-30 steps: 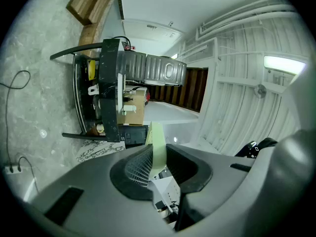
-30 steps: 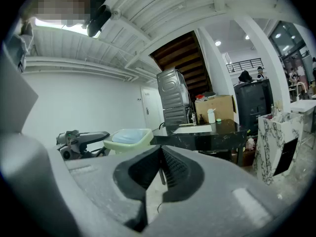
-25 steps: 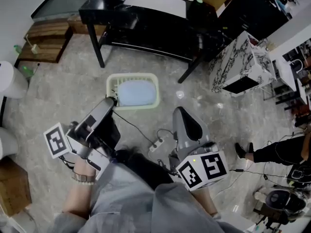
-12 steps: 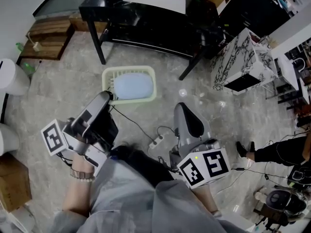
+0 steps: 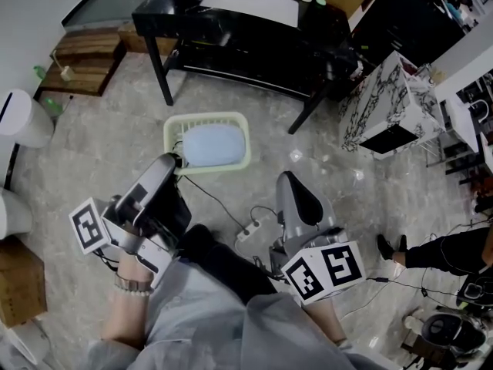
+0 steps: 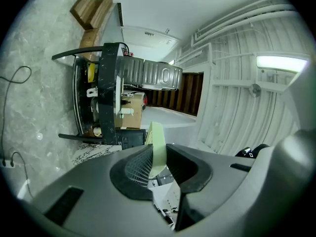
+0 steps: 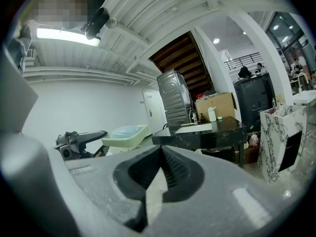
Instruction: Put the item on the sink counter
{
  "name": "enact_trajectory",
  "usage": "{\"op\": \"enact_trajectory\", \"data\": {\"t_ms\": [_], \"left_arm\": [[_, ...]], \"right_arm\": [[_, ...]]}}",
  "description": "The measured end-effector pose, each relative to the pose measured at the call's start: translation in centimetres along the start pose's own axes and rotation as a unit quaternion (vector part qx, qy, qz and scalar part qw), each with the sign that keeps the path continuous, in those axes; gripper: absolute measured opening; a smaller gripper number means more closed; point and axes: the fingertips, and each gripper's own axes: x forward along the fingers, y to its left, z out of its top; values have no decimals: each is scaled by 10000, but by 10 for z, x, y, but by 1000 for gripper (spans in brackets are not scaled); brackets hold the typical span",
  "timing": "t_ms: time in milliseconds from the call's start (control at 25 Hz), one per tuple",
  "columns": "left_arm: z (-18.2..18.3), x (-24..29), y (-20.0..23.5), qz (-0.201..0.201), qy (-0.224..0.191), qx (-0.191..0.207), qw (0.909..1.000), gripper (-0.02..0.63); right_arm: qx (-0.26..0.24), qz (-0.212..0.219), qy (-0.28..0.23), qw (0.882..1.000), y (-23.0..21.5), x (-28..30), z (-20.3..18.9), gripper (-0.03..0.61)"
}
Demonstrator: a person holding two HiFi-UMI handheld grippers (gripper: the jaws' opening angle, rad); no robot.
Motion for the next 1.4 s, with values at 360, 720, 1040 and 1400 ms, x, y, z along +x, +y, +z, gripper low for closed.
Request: {"op": "enact_trajectory", "data": {"t_ms": [360, 720, 1040, 1400], "left_arm": [[3, 5, 10, 52, -24, -38, 10000, 87], [57, 40, 29, -25, -64, -69, 10000, 87], [103, 77, 33, -103, 37, -48, 9999, 87], [178, 122, 40, -167, 169, -48, 9997, 87]], "right_arm": [[134, 182, 98, 9997, -2, 15, -8, -3], [-93, 166, 134, 9997, -8, 78, 5, -3], [-420, 160, 51, 9990, -5, 129, 32, -3], [-446, 10, -74, 9990, -9, 210, 58, -3]]}}
